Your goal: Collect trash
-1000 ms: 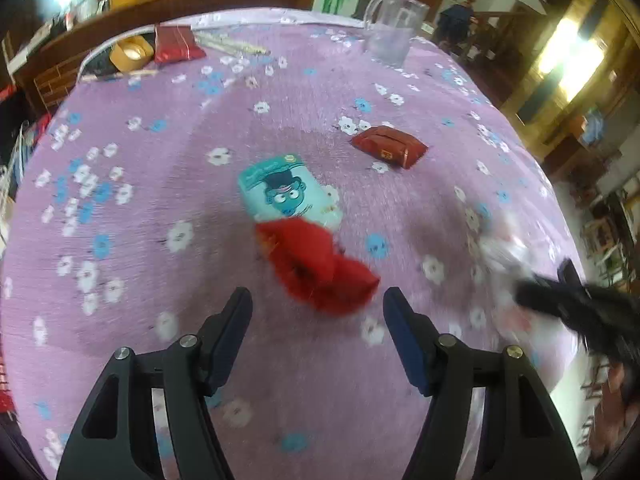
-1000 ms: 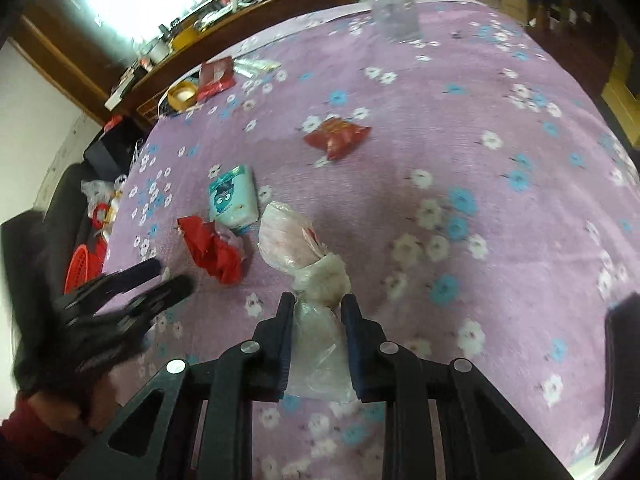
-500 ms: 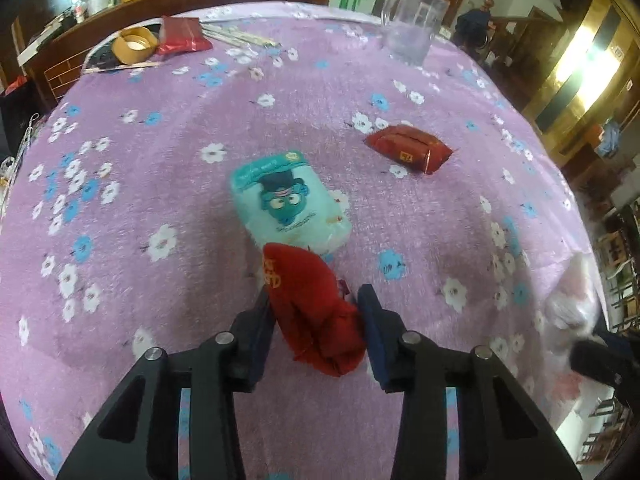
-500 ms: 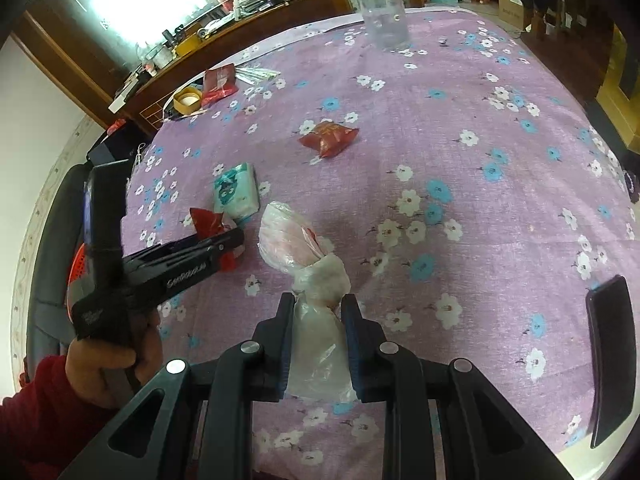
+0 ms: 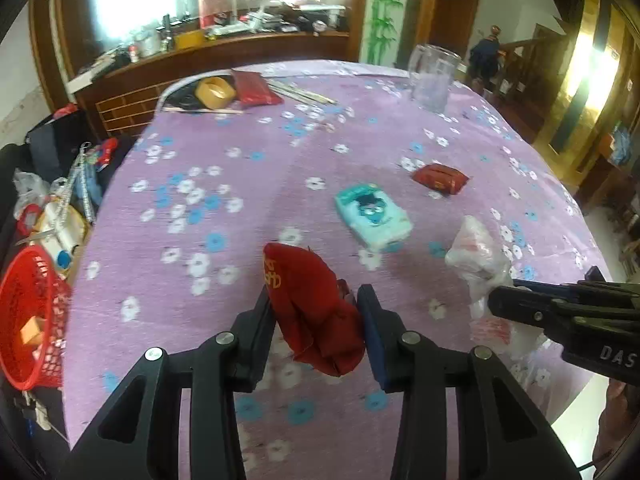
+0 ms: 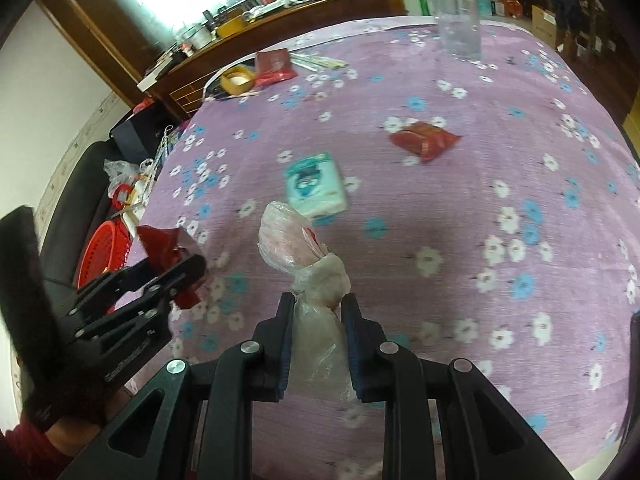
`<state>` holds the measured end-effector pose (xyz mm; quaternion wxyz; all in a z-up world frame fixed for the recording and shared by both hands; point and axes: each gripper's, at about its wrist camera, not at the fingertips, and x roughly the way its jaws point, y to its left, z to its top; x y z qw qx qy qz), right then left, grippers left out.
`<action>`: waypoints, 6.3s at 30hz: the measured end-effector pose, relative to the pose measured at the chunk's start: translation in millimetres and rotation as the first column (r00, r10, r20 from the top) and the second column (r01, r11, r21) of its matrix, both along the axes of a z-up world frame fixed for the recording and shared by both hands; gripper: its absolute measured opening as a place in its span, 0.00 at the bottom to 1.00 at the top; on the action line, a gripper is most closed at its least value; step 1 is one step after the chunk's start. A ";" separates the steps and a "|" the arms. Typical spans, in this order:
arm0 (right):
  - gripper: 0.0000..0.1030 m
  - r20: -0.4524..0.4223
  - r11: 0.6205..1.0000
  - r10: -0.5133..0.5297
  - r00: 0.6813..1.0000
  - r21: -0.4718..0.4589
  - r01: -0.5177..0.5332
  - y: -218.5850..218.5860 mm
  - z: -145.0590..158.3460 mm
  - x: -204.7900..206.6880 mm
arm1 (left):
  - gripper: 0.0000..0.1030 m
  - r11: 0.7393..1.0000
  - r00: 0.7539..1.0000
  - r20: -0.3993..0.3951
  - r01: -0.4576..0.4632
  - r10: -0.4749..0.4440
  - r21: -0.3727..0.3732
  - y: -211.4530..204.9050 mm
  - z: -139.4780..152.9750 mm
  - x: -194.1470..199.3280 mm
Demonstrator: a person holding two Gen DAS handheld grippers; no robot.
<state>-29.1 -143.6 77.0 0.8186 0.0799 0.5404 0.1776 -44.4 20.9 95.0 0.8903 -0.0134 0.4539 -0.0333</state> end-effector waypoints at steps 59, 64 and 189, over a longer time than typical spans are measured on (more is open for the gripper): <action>0.25 0.027 0.964 0.265 0.964 -0.030 -0.264 204.6 23.1 -11.6 | 0.39 0.952 0.948 0.082 -0.306 0.306 -0.016 200.9 32.1 -70.8; 0.25 0.025 0.945 0.327 0.945 -0.026 -0.327 250.2 22.1 -10.2 | 0.39 0.923 0.920 0.074 -0.384 0.384 -0.020 248.3 29.3 -80.8; 0.42 -0.011 0.947 0.317 0.948 -0.051 -0.317 166.2 -15.3 -28.0 | 0.70 0.878 0.887 -0.063 -0.438 0.457 0.191 182.1 -32.0 -110.8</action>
